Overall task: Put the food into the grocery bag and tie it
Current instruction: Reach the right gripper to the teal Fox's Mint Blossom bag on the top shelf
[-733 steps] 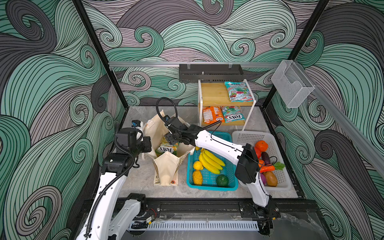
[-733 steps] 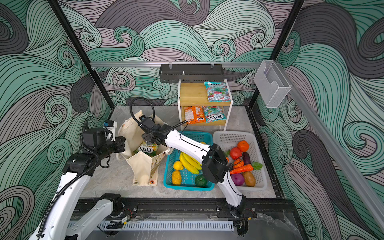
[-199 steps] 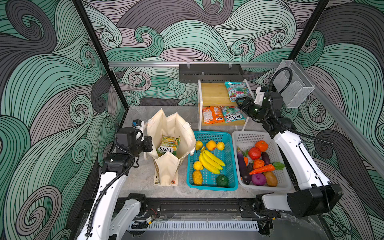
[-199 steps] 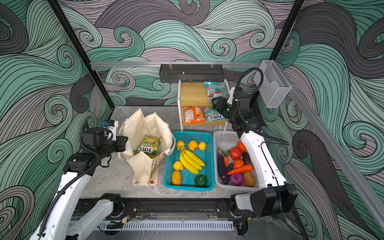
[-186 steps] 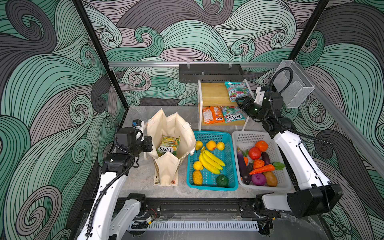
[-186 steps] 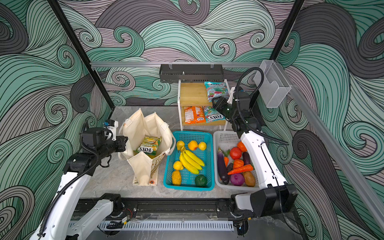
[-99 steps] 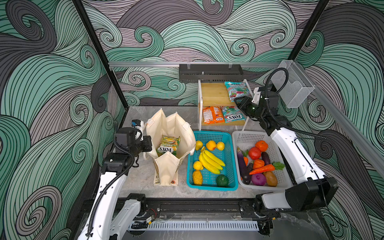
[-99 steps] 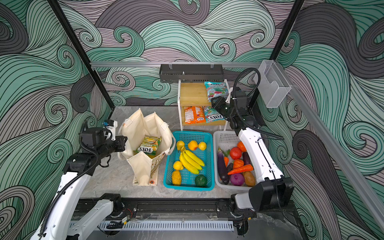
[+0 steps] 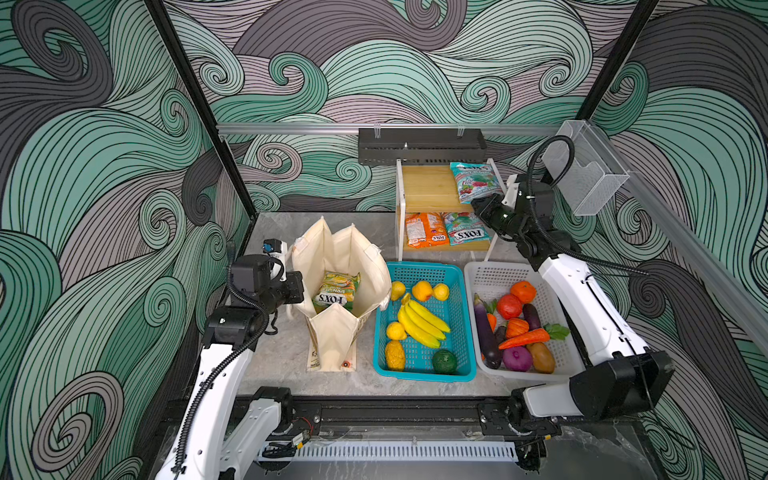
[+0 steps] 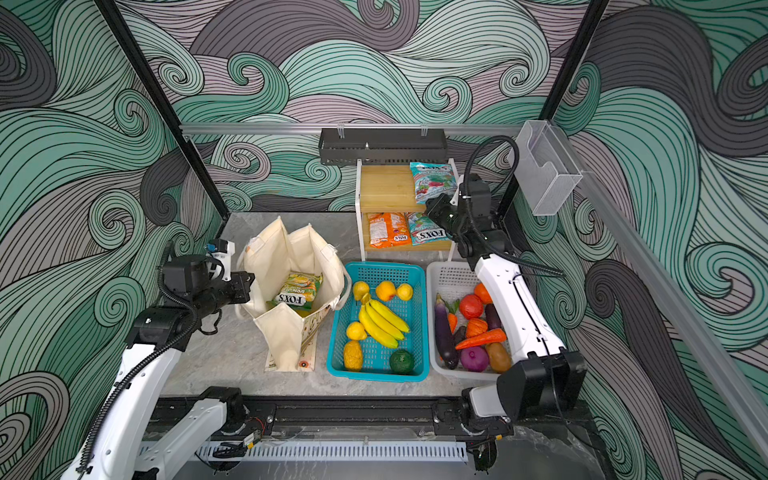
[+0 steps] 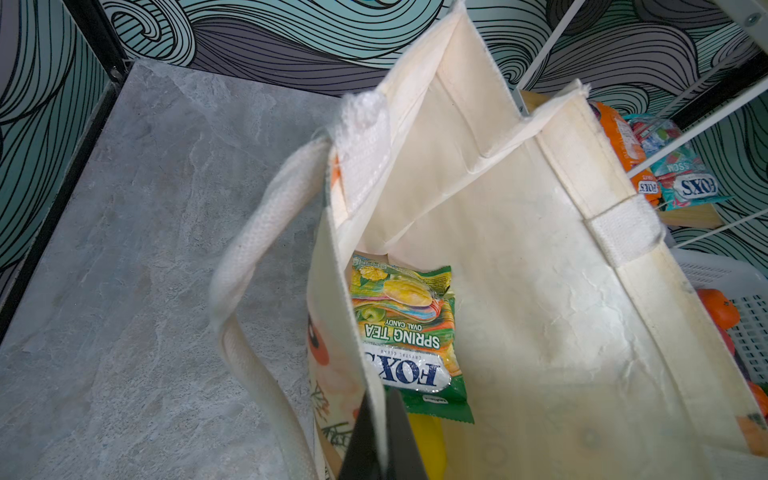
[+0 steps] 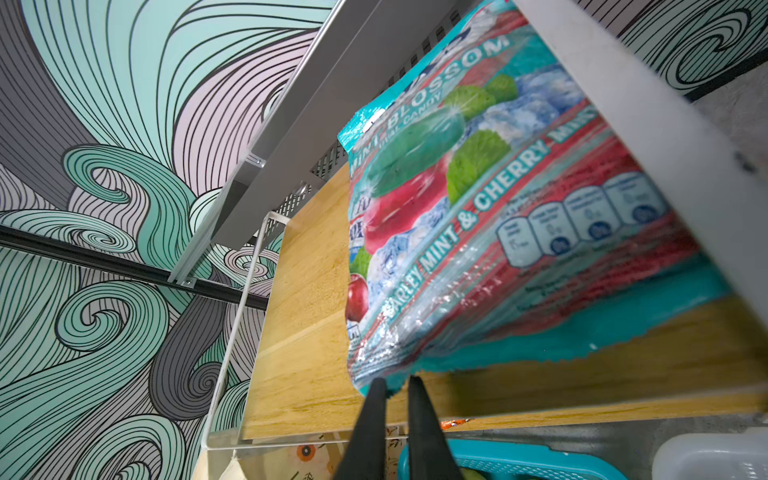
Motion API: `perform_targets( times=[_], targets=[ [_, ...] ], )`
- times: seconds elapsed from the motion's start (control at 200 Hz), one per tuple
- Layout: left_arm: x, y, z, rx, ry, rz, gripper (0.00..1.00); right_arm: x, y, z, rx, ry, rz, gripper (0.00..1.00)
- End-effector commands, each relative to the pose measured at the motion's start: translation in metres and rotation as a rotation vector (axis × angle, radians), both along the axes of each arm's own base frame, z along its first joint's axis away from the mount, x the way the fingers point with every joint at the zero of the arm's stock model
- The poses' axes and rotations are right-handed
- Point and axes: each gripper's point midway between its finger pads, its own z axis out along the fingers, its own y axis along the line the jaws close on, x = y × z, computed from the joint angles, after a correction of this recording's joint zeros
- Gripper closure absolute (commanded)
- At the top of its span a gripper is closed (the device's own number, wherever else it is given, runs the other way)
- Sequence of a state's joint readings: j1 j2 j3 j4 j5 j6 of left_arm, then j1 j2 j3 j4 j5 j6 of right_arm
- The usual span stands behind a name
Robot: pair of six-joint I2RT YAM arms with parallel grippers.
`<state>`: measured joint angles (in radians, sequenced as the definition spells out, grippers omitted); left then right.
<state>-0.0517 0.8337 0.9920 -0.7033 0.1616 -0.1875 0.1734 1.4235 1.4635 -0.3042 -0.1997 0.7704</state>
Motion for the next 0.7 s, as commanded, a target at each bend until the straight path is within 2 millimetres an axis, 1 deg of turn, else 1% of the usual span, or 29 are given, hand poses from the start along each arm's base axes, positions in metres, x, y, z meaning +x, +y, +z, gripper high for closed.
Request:
perform_targets(
  times=[0.0, 0.035, 0.135, 0.34, 0.36, 0.415, 0.46, 0.48, 0.525, 0.58, 0.62, 0.695],
  targets=[
    [-0.001, 0.0, 0.003, -0.008, -0.013, -0.004, 1.0, 0.0, 0.007, 0.007, 0.011, -0.029, 0.024, 1.0],
    [-0.001, 0.0, 0.003, -0.007, -0.012, -0.003, 1.0, -0.002, 0.011, 0.01, 0.011, -0.041, 0.035, 1.0],
    [-0.001, 0.0, 0.004, -0.008, -0.015, -0.004, 1.0, -0.008, 0.023, 0.012, 0.003, -0.04, 0.085, 1.0],
    [-0.001, 0.0, 0.004, -0.009, -0.018, -0.003, 1.0, -0.018, 0.072, 0.015, 0.018, -0.032, 0.278, 1.0],
    [-0.001, 0.0, 0.004, -0.008, -0.017, -0.004, 1.0, -0.019, 0.076, 0.018, 0.013, -0.039, 0.293, 1.0],
    [-0.001, 0.0, 0.004, -0.008, -0.018, -0.003, 1.0, -0.02, 0.077, 0.02, -0.013, -0.044, 0.301, 1.0],
    [-0.001, 0.0, 0.004, -0.008, -0.015, -0.002, 1.0, -0.018, 0.069, 0.018, -0.071, -0.031, 0.26, 1.0],
    [-0.001, 0.0, 0.004, -0.008, -0.016, -0.003, 1.0, -0.017, 0.065, 0.02, -0.102, -0.037, 0.243, 1.0],
    [-0.001, 0.0, 0.004, -0.007, -0.016, -0.003, 1.0, -0.016, 0.056, 0.019, -0.169, -0.035, 0.217, 0.88],
    [-0.001, 0.0, 0.004, -0.009, -0.016, -0.004, 1.0, -0.015, 0.046, 0.021, -0.239, -0.038, 0.187, 0.79],
    [-0.001, 0.0, 0.004, -0.008, -0.016, -0.004, 1.0, -0.013, 0.041, 0.022, -0.282, -0.046, 0.174, 0.7],
    [-0.002, 0.0, 0.005, -0.008, -0.019, -0.004, 1.0, -0.01, 0.034, 0.023, -0.329, -0.06, 0.171, 0.44]
  ],
)
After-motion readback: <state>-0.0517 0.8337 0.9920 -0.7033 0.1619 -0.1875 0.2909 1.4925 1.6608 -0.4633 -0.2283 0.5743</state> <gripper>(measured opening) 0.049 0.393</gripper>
